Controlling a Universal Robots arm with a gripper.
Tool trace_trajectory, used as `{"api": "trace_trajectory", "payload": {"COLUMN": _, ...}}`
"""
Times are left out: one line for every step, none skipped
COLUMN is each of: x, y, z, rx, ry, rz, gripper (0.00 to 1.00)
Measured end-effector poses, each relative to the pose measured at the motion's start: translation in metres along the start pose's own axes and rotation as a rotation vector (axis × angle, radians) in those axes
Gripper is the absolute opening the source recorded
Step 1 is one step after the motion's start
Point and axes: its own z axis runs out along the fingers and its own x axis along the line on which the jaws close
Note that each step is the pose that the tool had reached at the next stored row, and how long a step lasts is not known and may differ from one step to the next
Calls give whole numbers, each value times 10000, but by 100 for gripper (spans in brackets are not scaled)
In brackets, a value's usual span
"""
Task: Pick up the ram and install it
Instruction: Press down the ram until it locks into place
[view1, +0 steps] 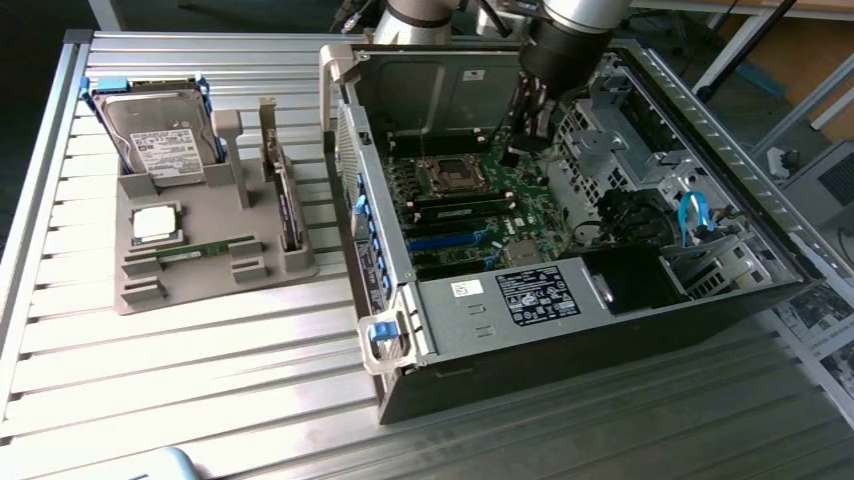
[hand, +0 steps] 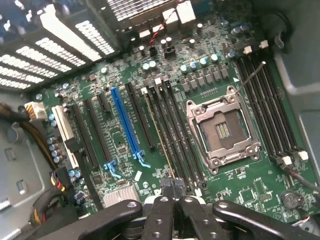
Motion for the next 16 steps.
{"api": "trace_trajectory", "payload": {"x": 0, "y": 0, "z": 0, "rx": -13, "ry": -3, "rz": 177, "gripper": 11}}
{"api": "trace_trajectory", "payload": {"x": 0, "y": 0, "z": 1, "rx": -23, "ry": -6, "rz": 309, "gripper": 11}}
{"api": "trace_trajectory", "payload": {"x": 0, "y": 0, "z": 2, "rx": -32, "ry": -8, "rz": 434, "gripper": 11}}
{"api": "trace_trajectory", "payload": {"x": 0, "y": 0, "z": 2, "rx": -40, "ry": -9, "rz": 548, "gripper": 11}}
{"api": "trace_trajectory", "payload": {"x": 0, "y": 0, "z": 2, "rx": -50, "ry": -12, "rz": 674, "gripper": 11}}
{"api": "trace_trajectory", "payload": {"x": 0, "y": 0, "z": 3, "rx": -64, "ry": -15, "rz": 860, "gripper": 11}}
{"api": "trace_trajectory", "payload": {"x": 0, "y": 0, "z": 3, "rx": -73, "ry": -18, "rz": 986, "gripper": 11}}
{"api": "trace_trajectory", "payload": {"x": 0, "y": 0, "z": 3, "rx": -84, "ry": -20, "rz": 1137, "gripper": 11}}
{"api": "trace_trajectory", "payload": {"x": 0, "y": 0, "z": 4, "rx": -94, "ry": -22, "rz": 1262, "gripper": 11}}
{"api": "trace_trajectory", "payload": {"x": 0, "y": 0, "z": 4, "rx": -106, "ry": -25, "rz": 1423, "gripper": 11}}
{"api": "trace_trajectory", "payload": {"x": 0, "y": 0, "z": 5, "rx": -116, "ry": -28, "rz": 1560, "gripper": 11}}
{"api": "trace_trajectory", "payload": {"x": 0, "y": 0, "z": 5, "rx": -126, "ry": -30, "rz": 1701, "gripper": 11}}
{"api": "trace_trajectory", "payload": {"x": 0, "y": 0, "z": 6, "rx": -136, "ry": -33, "rz": 1832, "gripper": 11}}
{"api": "trace_trajectory", "payload": {"x": 0, "y": 0, "z": 6, "rx": -148, "ry": -35, "rz": 2001, "gripper": 11}}
{"api": "trace_trajectory", "payload": {"x": 0, "y": 0, "z": 7, "rx": -159, "ry": -38, "rz": 2140, "gripper": 11}}
{"api": "trace_trajectory", "payload": {"x": 0, "y": 0, "z": 7, "rx": -172, "ry": -41, "rz": 2314, "gripper": 11}}
